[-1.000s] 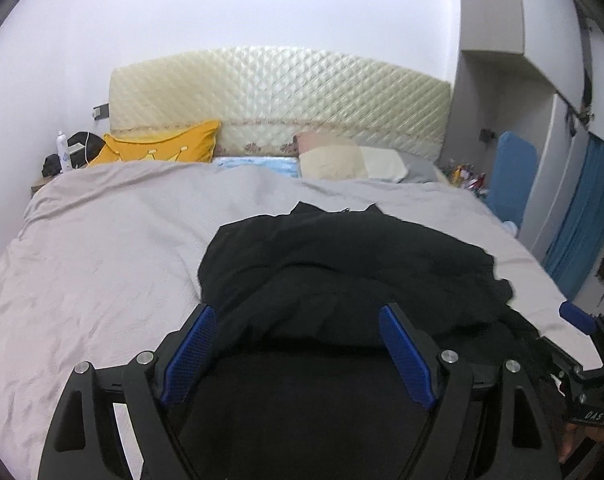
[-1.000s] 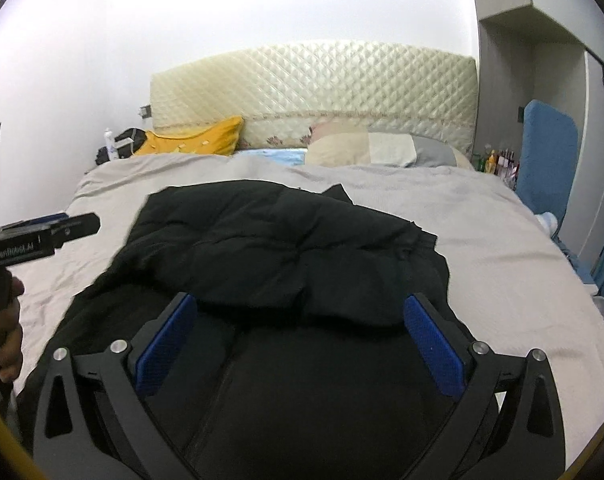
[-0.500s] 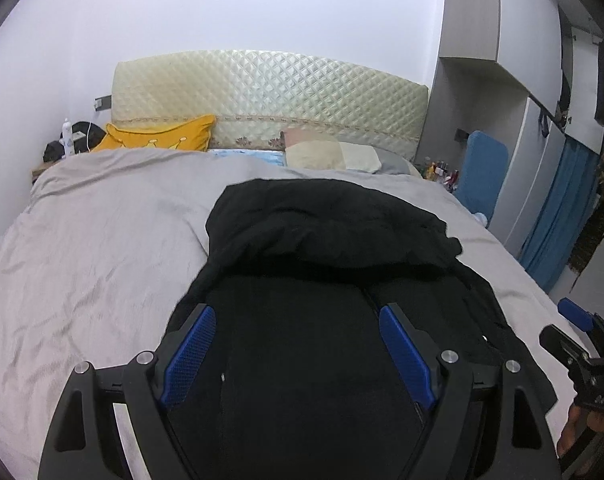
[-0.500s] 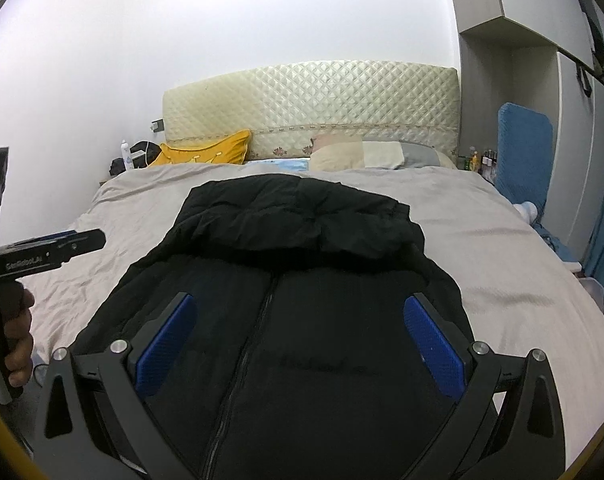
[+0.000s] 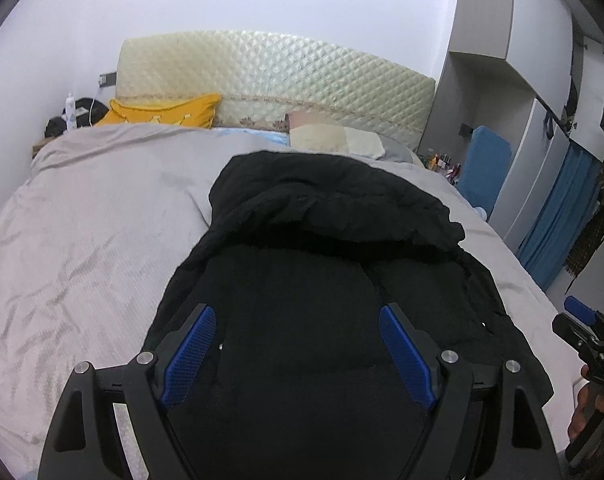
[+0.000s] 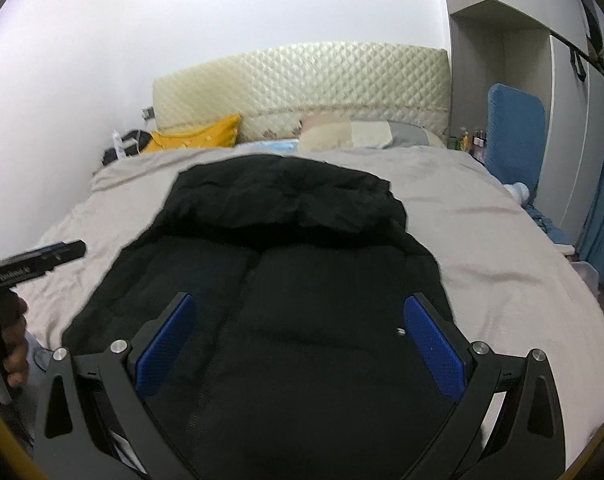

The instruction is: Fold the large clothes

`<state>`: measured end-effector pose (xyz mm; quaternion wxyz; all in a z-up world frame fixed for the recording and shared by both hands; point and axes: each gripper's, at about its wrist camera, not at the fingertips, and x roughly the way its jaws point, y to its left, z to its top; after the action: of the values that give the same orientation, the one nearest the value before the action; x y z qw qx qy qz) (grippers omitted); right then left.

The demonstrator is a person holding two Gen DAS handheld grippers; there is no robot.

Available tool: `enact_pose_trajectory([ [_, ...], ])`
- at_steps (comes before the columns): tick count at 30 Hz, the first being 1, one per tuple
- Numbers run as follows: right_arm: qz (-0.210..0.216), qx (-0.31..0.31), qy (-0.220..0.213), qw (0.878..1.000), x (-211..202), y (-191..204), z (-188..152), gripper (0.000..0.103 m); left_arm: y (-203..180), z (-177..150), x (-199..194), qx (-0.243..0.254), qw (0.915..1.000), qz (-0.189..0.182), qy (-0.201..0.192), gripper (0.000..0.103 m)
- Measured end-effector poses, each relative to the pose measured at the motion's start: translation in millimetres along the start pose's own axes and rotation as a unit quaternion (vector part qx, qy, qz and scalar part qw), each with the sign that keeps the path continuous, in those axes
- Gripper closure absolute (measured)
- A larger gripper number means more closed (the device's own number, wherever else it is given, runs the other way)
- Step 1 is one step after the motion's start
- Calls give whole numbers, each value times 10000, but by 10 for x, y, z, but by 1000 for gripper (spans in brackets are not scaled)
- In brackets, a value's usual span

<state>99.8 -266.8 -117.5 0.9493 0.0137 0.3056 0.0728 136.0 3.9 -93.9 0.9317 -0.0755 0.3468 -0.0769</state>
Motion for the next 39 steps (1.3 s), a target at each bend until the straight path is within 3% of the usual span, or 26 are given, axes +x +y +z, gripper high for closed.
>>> enact_pose_trajectory([
  [4, -236, -59, 439, 9987, 106, -246, -63, 0, 53, -9, 131, -144, 9997, -64, 208, 19],
  [9, -354, 381, 1098, 9926, 321, -628, -190, 0, 83, -16, 233, -208, 9992, -58, 339, 19],
  [15, -511, 838, 2090, 9730, 677, -1068, -466, 0, 127, -26, 308, -242, 9986, -32, 470, 19],
  [23, -564, 1452, 2763, 9484, 878, -1437, -762, 0, 320, -32, 350, -303, 9962, 34, 819, 19],
  [29, -102, 1815, 2880, 9402, 873, -1436, -896, 0, 582, -46, 296, -267, 9899, 150, 1381, 19],
  [32, 130, 1957, 2872, 9376, 873, -1439, -923, 0, 819, -16, 243, -502, 9838, 103, 1720, 19],
  [39, 833, 2041, 2474, 9435, 700, -1250, -800, 0, 1347, 81, 258, -890, 9656, 227, 2431, 19],
])
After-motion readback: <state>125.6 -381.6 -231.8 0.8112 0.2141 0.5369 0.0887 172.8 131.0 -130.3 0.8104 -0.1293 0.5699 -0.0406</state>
